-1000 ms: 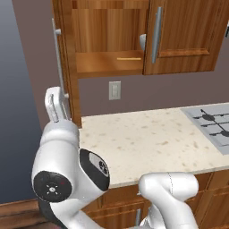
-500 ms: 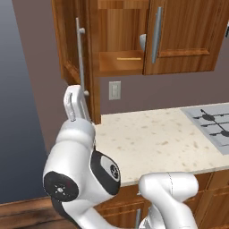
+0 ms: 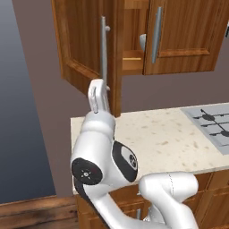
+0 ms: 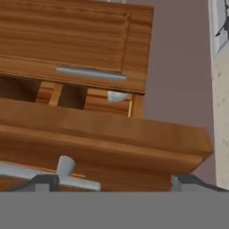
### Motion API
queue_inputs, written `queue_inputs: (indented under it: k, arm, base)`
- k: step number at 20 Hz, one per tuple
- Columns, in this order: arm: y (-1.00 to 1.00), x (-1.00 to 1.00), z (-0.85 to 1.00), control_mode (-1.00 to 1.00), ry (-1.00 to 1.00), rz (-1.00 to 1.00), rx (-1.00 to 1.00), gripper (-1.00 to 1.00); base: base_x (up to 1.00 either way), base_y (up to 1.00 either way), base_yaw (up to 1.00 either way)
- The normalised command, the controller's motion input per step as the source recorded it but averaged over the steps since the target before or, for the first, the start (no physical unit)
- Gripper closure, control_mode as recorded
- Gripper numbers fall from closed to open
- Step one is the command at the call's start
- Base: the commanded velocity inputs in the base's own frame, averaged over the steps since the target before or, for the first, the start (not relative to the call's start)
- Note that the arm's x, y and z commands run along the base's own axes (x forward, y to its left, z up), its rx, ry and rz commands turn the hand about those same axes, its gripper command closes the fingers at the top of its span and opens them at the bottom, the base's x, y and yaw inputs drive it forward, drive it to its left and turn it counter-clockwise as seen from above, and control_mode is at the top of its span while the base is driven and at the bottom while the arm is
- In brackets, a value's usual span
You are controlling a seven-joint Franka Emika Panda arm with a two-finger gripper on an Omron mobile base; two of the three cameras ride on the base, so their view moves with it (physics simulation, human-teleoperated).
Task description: Pick the mug and place it in the sink. Pick the bowl and place it in the open cabinet and then close the cabinet.
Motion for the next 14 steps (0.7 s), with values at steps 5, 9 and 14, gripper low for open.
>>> queue_inputs:
  k: [5,9,14]
  arm:
    - [-0.38,0.71,0.03,-1.0,0.0,0.0,0.0,-1.0]
    - [-0.47,0.71,0.01,-1.0,0.0,0.0,0.0,-1.0]
    - [-0.54,0.81,0.0,-1.0,0.04,0.0,0.02,-1.0]
  base:
    - [0.0,0.0,0.0]
    - [0.0,0.0,0.0]
    - [0.0,0.0,0.0]
